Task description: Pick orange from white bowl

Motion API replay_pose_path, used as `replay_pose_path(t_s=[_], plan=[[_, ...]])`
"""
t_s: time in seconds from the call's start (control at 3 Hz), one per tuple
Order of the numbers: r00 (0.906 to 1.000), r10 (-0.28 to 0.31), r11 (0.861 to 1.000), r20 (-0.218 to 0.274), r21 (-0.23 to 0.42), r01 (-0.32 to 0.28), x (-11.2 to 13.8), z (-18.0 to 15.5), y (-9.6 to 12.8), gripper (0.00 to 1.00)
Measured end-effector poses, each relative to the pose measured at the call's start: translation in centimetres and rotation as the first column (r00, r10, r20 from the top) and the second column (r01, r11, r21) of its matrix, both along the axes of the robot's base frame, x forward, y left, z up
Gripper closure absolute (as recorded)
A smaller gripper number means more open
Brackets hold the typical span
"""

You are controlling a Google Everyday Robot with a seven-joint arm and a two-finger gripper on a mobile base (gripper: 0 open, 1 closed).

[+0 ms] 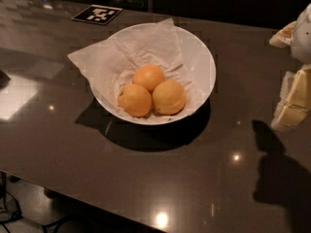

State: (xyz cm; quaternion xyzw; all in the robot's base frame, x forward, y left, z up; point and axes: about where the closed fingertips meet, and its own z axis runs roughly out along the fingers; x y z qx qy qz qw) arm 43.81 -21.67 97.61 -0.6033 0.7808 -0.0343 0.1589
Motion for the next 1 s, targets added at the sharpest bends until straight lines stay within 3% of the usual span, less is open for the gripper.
replay_pose_path(t_s=[0.67, 1.0], plan=[[1.0000, -0.004, 1.000, 0.005, -0.019, 0.004, 0.0, 0.4, 0.5, 0.00], [0.9991, 0.041, 0.999, -0.015, -0.033, -0.041, -0.1, 0.6, 2.2, 0.00]])
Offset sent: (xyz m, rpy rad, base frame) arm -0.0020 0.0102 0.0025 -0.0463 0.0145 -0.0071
